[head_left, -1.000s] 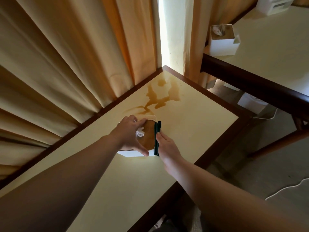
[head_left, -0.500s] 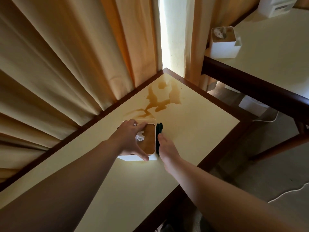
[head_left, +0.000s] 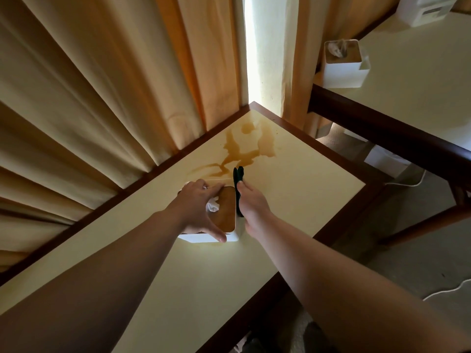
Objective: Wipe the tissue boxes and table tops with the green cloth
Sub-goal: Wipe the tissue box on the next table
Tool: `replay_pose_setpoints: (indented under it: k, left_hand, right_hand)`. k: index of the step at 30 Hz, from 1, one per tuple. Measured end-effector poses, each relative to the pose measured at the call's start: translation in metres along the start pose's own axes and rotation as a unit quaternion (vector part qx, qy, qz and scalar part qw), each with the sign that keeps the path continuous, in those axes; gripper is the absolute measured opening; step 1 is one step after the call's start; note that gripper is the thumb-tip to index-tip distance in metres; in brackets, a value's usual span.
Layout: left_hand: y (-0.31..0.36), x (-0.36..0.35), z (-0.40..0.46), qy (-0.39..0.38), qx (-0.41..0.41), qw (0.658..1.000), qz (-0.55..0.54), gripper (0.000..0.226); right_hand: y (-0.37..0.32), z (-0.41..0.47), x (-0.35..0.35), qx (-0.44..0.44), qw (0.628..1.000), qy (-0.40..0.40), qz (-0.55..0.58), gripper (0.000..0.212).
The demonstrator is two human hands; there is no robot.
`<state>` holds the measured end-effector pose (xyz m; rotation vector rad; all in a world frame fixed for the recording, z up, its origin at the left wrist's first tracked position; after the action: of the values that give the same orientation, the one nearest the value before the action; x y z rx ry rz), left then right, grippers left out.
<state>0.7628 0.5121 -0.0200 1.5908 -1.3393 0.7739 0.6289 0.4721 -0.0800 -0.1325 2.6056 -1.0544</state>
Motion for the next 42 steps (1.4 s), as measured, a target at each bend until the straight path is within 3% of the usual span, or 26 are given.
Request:
replay_pose_setpoints:
  k: [12, 19, 25, 42]
  left_hand:
    - [0.0, -0.001, 0.001, -0.009, -0.01, 0.999, 0.032, 0.146]
    - [-0.003, -0.003, 0.002, -0.009, -0.01, 0.999, 0.029, 0.15]
    - [-0.006, -0.005, 0.003, -0.004, -0.006, 1.0, 0.023, 0.148]
    - [-0.001, -0.006, 0.0, -0.017, -0.006, 0.998, 0.059, 0.145]
  right_hand:
    - [0.069, -0.033, 0.014, -0.019, 0.999, -0.002, -0.05, 0.036]
    - [0.034, -0.032, 0.002, 0.05, 0.998, -0.014, -0.021, 0.036]
    - [0.002, -0.003, -0.002, 0.014, 1.0, 0.015, -0.013, 0.037]
    - [0.07, -0.04, 0.021, -0.045, 0.997, 0.025, -0.056, 0.035]
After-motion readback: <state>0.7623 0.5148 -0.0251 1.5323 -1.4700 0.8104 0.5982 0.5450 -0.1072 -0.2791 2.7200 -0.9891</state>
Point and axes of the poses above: each hand's wrist, its own z-axis towards the middle knuckle, its own x-axis out of the back of the hand, y = z × x, the point moved 9 cm from there along z, towards the middle knuckle, and after that the axes turned 8 degrees about -x, right-handed, at the moved point
